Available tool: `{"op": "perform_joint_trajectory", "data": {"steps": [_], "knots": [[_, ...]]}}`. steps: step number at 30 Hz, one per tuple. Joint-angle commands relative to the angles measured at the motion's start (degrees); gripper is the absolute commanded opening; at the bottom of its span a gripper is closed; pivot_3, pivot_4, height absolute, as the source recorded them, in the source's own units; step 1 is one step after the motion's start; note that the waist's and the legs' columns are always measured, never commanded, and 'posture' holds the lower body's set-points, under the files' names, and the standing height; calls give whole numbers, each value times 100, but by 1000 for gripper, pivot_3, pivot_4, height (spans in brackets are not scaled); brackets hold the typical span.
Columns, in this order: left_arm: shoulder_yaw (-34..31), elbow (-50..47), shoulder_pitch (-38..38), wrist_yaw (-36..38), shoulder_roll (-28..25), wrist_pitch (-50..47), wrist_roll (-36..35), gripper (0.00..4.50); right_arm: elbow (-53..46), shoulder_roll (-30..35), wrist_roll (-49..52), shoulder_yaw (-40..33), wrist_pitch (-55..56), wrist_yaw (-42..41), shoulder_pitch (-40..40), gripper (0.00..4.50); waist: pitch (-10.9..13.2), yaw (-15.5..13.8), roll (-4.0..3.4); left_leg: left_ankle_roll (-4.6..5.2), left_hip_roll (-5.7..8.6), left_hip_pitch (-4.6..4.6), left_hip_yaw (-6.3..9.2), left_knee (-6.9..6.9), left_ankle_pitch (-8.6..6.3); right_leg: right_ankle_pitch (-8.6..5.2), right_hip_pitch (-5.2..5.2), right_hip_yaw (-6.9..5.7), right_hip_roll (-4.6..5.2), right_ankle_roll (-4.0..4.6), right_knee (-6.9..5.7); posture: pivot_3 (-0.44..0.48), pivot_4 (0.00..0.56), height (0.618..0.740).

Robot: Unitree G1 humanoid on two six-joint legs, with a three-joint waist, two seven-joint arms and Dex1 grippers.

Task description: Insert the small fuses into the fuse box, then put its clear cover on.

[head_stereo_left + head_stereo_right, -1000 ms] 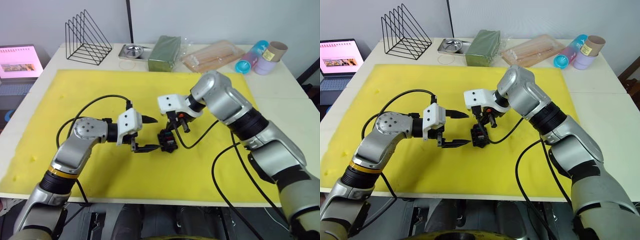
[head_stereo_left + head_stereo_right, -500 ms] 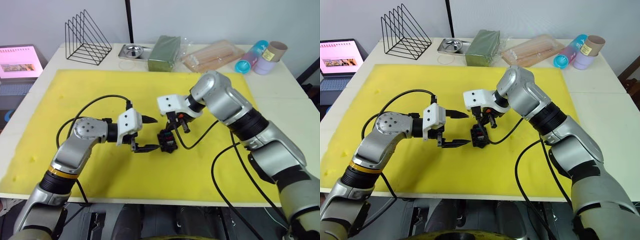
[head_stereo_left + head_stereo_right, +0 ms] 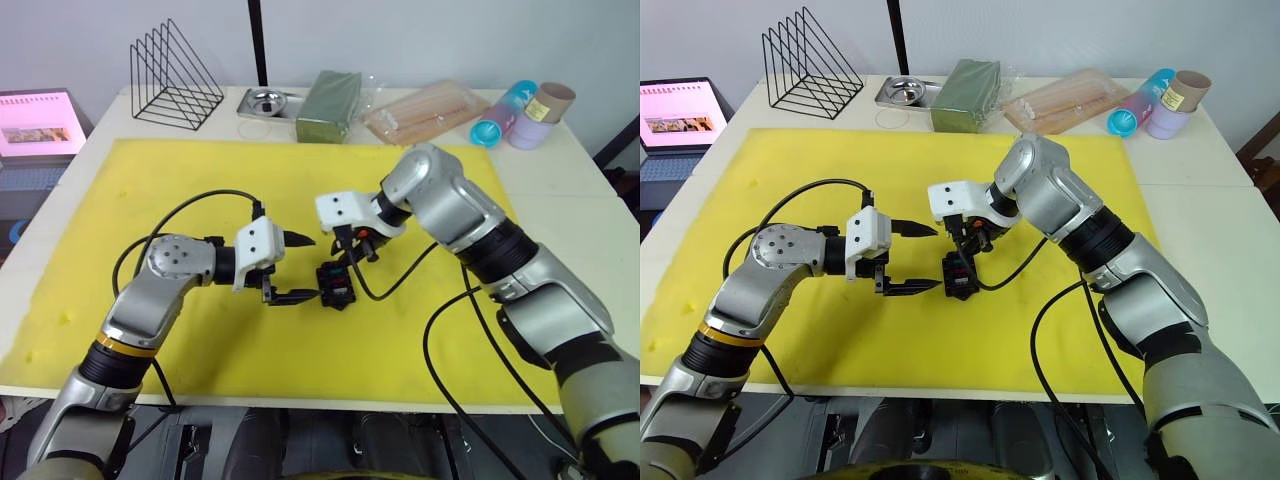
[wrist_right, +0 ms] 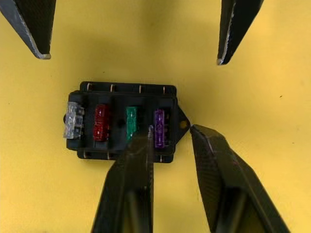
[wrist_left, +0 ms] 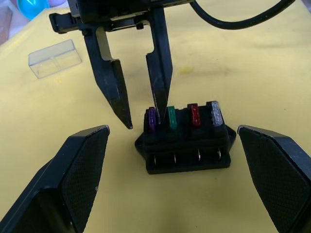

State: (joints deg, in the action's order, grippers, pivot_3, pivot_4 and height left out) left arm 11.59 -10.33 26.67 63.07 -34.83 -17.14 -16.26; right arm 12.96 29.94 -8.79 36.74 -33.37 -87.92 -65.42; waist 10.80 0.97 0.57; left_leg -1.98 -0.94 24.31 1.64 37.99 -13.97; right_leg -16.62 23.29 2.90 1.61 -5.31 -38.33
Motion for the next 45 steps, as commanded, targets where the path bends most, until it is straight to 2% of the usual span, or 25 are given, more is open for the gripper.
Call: {"op": "perform_joint_trajectory", "data": {"steps": [1,18,23,27,30,31,32,45], "knots": [[-27,-151,19,-6,-10,61,-7,4500,-149,21,9,-108,55,27,-49,1082,0,0,0,0,0,0,0,0,0,0,0,0,0,0,0,0,150,740],[-34,-106,51,3,-3,102,5,4500,-654,370,306,-408,-201,-223,-181,1082,0,-4,0,0,0,1,0,0,0,0,1,0,0,0,0,0,150,740],[-89,-58,62,16,-41,110,-1,4500,-1020,470,689,-840,-315,-87,-39,1082,0,-5,0,0,0,2,1,0,0,0,1,0,1,0,0,0,150,740],[-117,-49,29,13,-63,107,-6,4500,-1231,323,1177,-1509,-360,429,436,1082,0,-12,1,0,0,2,1,0,0,0,0,0,1,0,1,0,150,740],[-122,-13,19,16,-63,104,-15,4500,-1345,223,1422,-1852,-303,825,961,486,-1,-17,1,0,0,1,2,0,0,0,-3,0,2,0,2,0,150,740],[-121,-4,23,18,-63,103,-17,4500,-1388,243,1468,-1868,-246,855,1070,127,0,-16,1,0,0,2,1,0,0,0,-2,0,3,0,1,0,150,740],[-120,2,27,19,-63,104,-19,4500,-1419,265,1506,-1869,-198,870,1133,56,0,-13,1,0,1,2,1,0,0,0,-2,0,3,0,1,0,150,740],[-110,31,43,57,-97,52,-39,4500,-1337,133,2307,-2220,-512,1444,1882,56,0,-10,1,0,0,2,1,0,0,0,-2,1,1,0,1,0,150,740]]}}
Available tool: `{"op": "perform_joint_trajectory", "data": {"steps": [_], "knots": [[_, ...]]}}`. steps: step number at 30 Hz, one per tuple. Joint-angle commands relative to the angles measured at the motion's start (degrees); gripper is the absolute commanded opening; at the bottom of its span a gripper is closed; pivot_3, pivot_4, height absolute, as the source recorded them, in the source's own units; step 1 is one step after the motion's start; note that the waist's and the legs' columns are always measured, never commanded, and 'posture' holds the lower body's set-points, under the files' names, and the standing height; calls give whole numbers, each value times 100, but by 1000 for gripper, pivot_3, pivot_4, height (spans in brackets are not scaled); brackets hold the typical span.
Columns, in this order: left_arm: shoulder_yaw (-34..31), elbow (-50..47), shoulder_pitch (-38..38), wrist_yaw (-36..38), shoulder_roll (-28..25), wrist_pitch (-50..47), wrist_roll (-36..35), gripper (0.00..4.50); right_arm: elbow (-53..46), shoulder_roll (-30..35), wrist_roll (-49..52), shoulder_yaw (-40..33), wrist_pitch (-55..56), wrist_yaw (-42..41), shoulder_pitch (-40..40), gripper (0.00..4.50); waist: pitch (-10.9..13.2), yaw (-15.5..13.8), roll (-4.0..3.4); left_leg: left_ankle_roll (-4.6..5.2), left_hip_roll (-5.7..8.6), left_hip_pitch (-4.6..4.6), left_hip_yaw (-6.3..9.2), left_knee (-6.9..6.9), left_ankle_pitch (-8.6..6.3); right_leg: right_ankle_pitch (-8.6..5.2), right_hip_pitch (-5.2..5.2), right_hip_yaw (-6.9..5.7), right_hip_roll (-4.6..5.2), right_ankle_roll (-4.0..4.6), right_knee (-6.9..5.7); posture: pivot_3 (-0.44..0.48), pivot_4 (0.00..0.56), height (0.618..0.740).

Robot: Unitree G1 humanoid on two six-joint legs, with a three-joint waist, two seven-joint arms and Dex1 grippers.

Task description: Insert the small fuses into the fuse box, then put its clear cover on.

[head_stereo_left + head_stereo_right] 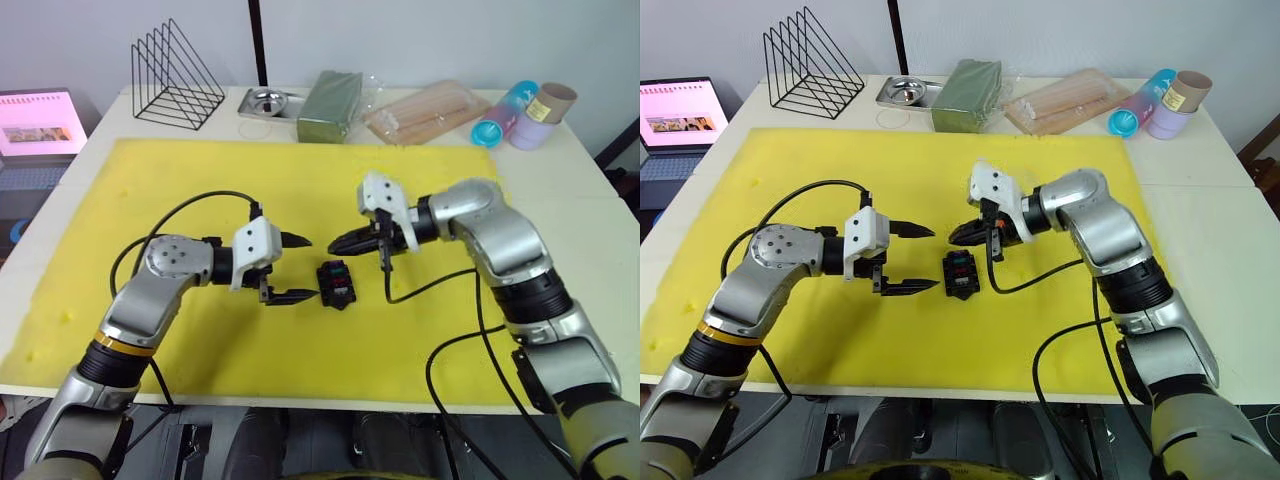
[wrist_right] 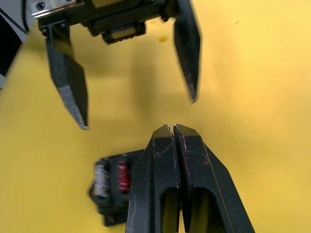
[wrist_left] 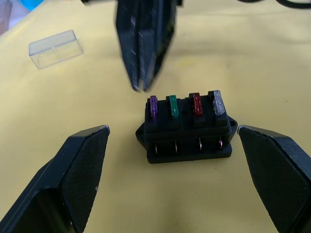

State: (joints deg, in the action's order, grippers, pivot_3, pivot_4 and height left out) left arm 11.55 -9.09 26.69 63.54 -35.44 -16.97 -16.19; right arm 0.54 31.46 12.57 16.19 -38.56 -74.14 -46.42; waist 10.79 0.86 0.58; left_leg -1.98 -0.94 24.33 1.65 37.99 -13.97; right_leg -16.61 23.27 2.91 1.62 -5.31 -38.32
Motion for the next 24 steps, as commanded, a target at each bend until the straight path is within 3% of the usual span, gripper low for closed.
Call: {"op": "perform_joint_trajectory", "data": {"steps": [1,24], "knots": [[-105,-93,40,11,-37,34,-47,4500,-64,-40,187,-165,28,110,-1,56,0,1,0,0,0,0,0,0,0,0,0,0,0,0,0,0,150,740],[-120,-117,25,9,-62,43,-56,4500,936,-122,-292,533,738,232,234,56,-1,-4,0,0,0,-3,0,0,0,0,-5,-1,-2,0,0,0,150,740]]}}
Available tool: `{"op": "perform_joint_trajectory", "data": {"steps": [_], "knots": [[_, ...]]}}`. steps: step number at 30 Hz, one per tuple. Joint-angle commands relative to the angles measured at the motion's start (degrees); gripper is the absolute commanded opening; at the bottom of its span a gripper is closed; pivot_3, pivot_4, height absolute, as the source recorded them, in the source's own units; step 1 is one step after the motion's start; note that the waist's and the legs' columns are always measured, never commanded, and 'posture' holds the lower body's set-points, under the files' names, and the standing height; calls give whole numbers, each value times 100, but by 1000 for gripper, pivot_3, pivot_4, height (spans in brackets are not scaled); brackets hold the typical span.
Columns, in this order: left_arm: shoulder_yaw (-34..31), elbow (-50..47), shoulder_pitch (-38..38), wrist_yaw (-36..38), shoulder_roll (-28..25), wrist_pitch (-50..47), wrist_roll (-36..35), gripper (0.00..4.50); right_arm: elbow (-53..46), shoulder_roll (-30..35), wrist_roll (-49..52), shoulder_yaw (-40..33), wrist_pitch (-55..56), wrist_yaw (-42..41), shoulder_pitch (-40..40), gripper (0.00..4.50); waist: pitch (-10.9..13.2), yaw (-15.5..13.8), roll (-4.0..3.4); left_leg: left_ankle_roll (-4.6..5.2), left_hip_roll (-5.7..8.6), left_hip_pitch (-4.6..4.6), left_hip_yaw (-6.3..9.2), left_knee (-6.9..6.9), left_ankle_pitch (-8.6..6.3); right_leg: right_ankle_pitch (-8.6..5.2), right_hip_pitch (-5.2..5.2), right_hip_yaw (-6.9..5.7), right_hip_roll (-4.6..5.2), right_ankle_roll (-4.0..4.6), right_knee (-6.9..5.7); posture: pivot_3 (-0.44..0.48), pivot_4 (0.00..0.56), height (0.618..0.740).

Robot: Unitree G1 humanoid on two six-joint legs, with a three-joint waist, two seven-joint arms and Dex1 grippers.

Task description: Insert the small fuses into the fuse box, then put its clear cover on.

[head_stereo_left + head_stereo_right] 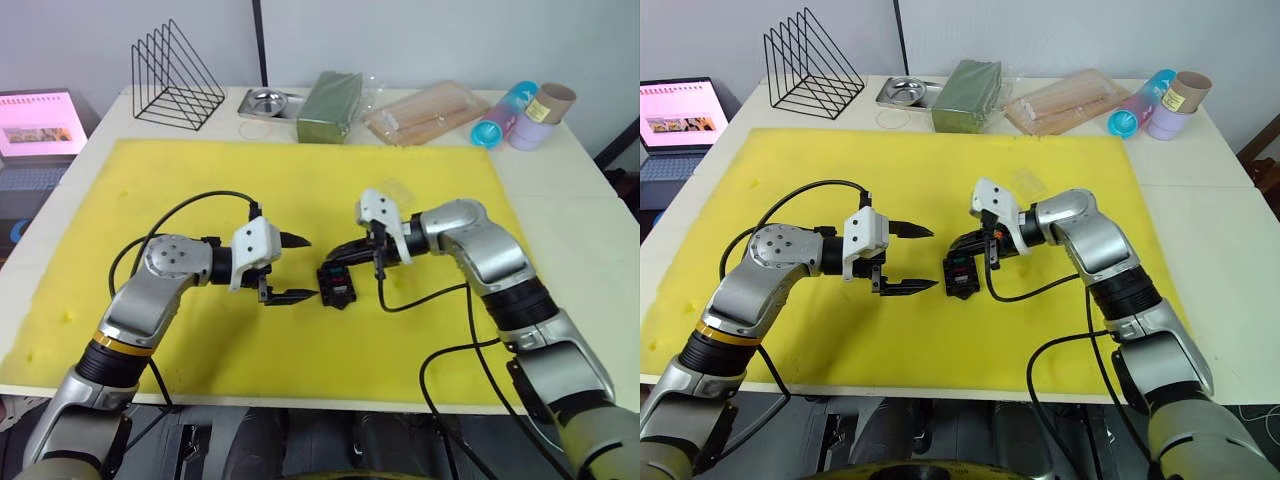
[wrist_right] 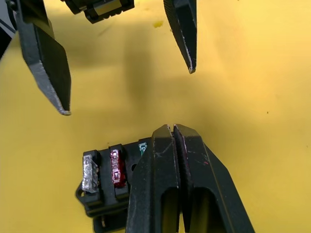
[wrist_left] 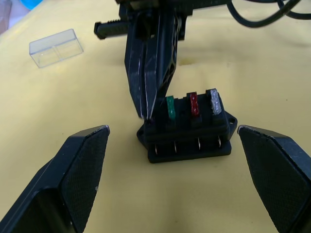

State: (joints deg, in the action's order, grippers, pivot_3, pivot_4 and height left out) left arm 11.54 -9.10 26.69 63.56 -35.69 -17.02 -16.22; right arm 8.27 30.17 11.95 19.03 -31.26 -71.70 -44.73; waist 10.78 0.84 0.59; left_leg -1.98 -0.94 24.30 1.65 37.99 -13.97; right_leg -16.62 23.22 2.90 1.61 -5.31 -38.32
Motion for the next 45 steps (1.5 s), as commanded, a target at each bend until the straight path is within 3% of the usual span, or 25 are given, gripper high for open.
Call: {"op": "perform_joint_trajectory", "data": {"steps": [1,13,24,31,37,40,44,45], "knots": [[-119,-114,27,6,-38,51,-50,4500,199,18,-284,308,41,-15,77,56,0,-1,0,0,0,0,0,0,0,0,0,0,0,0,0,0,150,740],[-125,-152,12,-1,-40,50,-59,4500,295,107,-505,556,-20,-3,160,56,-3,-12,0,0,1,-26,0,0,0,0,-30,-1,1,0,5,0,150,740],[-261,-302,23,9,-66,-115,-276,4500,-746,14,481,-614,-545,324,-101,56,0,-3,-1,0,-1,-42,3,-4,-1,-1,-46,-2,2,0,11,0,150,740],[-623,-469,-112,121,-454,-421,-564,4500,-1870,561,689,-1299,-442,647,415,56,1,-10,-1,0,-1,-33,5,-6,-1,-1,-37,-2,2,0,12,0,150,740],[-1082,-616,-453,350,-1232,-950,-873,4500,-2661,1909,1054,-2069,-821,377,1271,56,2,-3,0,0,-1,-29,1,-9,-1,-1,-32,-1,6,0,15,0,150,740],[-1360,-526,-676,509,-1647,-1056,-930,4500,-2741,2672,1264,-2683,-1040,138,1870,675,3,-4,1,0,-4,-29,2,-11,-1,-2,-33,-1,5,2,16,0,150,740],[-1594,-454,-967,721,-1953,-924,-957,4500,-2674,3173,1313,-3298,-916,114,2546,2113,3,-5,1,0,-8,-32,-5,-12,-1,-3,-34,0,6,3,18,0,150,740],[-1639,-448,-1039,763,-2004,-884,-949,4500,-2661,3267,1275,-3446,-835,84,2748,2285,3,-5,1,0,-8,-33,-8,-12,-1,-3,-34,0,5,3,18,0,150,740]]}}
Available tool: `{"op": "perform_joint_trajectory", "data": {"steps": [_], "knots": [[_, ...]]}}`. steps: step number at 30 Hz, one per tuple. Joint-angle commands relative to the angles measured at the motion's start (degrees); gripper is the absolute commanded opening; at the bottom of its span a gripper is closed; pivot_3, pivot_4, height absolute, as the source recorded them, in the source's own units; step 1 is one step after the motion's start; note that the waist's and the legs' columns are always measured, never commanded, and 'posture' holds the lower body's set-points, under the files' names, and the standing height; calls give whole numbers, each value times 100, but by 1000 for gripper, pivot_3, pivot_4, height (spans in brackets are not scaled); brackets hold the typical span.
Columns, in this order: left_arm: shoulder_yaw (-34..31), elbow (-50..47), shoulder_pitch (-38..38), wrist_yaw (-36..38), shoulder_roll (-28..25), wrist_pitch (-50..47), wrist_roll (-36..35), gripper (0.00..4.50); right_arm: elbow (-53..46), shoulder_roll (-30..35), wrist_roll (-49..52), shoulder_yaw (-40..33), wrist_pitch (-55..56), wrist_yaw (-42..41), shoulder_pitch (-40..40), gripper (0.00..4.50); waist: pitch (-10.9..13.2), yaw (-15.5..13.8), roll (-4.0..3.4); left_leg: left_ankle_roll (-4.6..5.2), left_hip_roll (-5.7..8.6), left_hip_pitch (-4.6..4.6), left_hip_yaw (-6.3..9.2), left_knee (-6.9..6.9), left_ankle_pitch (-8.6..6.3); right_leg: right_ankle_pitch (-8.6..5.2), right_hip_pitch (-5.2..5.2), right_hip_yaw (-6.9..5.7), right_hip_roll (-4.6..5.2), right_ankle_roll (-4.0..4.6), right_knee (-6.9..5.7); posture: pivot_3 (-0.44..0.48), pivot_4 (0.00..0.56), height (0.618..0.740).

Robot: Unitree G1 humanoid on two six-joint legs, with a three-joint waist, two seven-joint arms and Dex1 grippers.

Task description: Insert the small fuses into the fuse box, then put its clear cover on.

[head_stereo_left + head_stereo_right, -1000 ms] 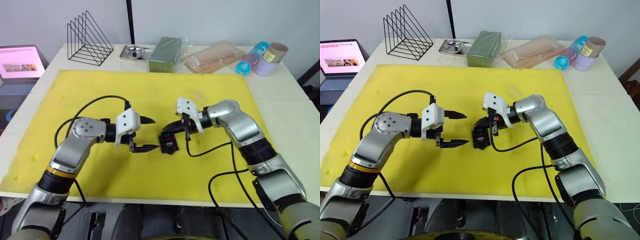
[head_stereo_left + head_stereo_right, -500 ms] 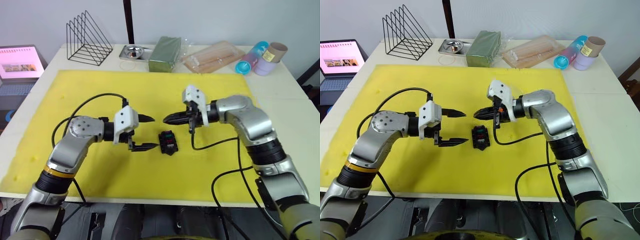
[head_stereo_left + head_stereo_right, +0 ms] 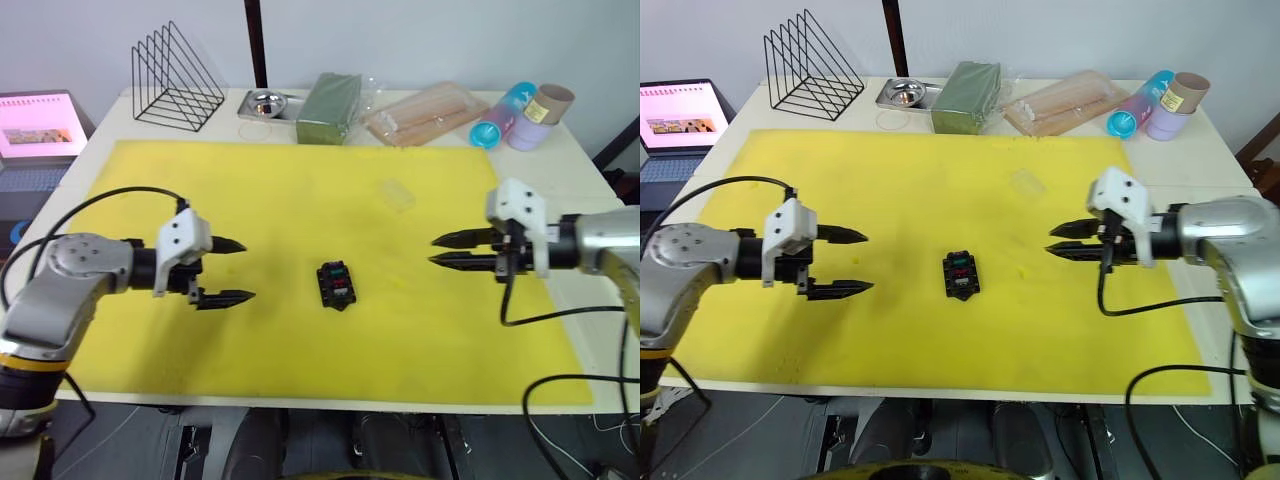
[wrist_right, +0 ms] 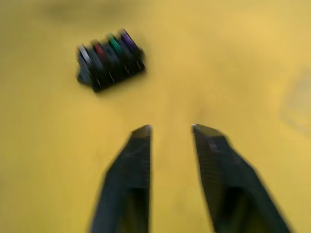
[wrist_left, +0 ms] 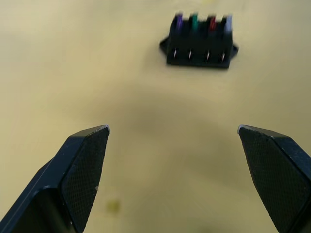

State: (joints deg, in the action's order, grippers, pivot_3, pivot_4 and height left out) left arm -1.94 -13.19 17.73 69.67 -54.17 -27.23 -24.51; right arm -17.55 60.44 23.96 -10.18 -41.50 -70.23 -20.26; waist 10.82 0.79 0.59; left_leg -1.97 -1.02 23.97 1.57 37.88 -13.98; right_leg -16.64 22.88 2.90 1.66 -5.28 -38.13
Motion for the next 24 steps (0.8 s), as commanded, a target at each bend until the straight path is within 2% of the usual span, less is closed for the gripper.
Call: {"op": "perform_joint_trajectory", "data": {"steps": [1,6,13,18,21,24], "knots": [[-335,-3,-202,212,-197,188,-115,4500,-42,339,4,-675,286,-98,525,2742,0,0,0,0,-1,0,-4,0,0,0,1,1,0,0,0,0,150,740],[-270,582,63,521,-353,547,70,4500,-5,651,-124,-1384,519,-165,1419,4482,0,-15,0,0,-2,1,-19,-4,0,-2,2,2,0,2,2,0,150,740],[-177,692,320,471,-258,538,73,4500,-217,596,-47,-1669,531,42,1818,4482,0,6,0,0,-2,1,-25,-5,0,-1,4,6,-2,0,2,0,150,740],[-74,628,370,398,-102,544,107,4500,-238,436,-3,-1378,417,530,1483,4482,1,8,1,0,-3,0,-25,-5,0,-1,4,7,-3,-1,2,0,150,740],[92,439,475,156,282,494,66,4500,63,-4,-264,-446,-19,1410,376,4482,0,28,3,0,-4,-14,-29,-4,0,0,-5,10,-4,-1,3,0,150,740],[215,-59,207,33,528,369,-47,4500,868,-886,-514,395,-628,2155,-1087,4482,5,71,10,-1,-13,-18,-29,-4,0,1,-3,20,-8,0,1,0,150,740]]}}
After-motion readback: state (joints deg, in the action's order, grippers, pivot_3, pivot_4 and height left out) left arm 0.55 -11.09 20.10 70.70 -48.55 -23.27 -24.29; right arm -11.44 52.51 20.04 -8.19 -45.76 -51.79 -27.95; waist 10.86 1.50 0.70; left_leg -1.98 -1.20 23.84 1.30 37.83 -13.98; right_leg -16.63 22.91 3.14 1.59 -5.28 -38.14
